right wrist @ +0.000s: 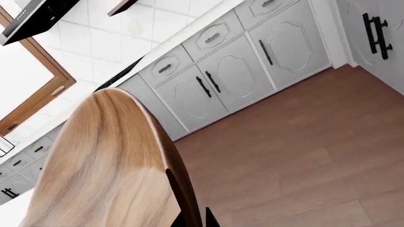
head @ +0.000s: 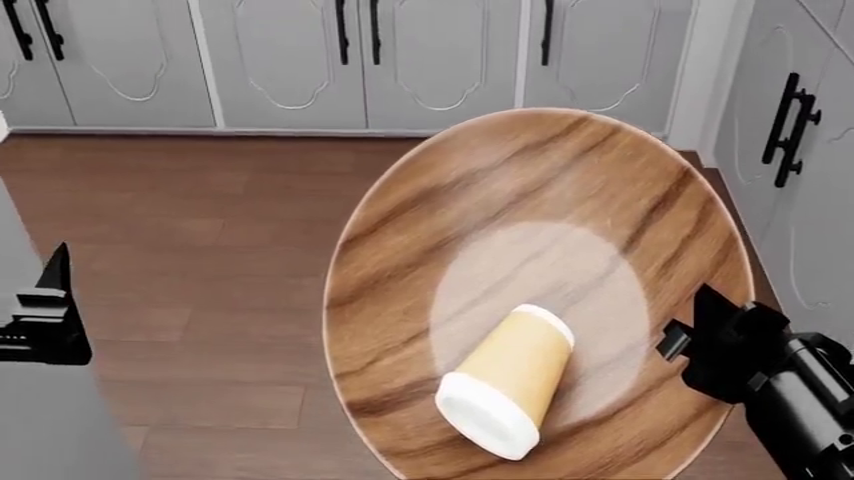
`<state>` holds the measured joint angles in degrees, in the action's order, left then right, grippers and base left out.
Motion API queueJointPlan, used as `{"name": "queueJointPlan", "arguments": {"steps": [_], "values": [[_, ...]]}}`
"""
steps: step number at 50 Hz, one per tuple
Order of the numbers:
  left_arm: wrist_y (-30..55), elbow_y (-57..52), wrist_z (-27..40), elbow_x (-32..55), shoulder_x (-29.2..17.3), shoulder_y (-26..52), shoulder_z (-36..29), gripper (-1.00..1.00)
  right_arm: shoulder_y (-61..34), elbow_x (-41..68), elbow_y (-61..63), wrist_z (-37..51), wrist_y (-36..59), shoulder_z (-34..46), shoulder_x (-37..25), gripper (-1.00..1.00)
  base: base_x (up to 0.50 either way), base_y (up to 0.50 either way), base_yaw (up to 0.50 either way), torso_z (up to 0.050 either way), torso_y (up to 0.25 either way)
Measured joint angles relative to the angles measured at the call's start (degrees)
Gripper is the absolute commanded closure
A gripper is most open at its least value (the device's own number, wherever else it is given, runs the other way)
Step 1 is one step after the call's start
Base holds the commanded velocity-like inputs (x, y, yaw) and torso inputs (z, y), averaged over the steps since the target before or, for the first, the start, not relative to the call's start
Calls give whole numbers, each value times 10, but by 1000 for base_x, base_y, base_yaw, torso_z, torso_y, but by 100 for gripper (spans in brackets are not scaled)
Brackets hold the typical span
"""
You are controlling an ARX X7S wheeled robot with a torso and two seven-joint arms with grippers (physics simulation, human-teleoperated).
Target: Place the cup inside the bowl on the dining table and move the bowl to any counter.
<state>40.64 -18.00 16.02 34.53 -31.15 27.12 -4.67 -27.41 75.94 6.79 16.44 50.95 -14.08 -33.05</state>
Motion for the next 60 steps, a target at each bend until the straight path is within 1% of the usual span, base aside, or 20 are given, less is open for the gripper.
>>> {"name": "queueJointPlan", "arguments": {"steps": [17, 60], "values": [[-32, -4, -6, -38, -14, -4, -24, -100, -6, 3, -2, 2, 1, 4, -1, 100, 500, 0, 0, 0, 1], [-31, -5, -6, -33, -15, -4, -28, -100, 5, 12, 6, 3, -5, 3, -4, 100, 500, 0, 0, 0, 1]]}}
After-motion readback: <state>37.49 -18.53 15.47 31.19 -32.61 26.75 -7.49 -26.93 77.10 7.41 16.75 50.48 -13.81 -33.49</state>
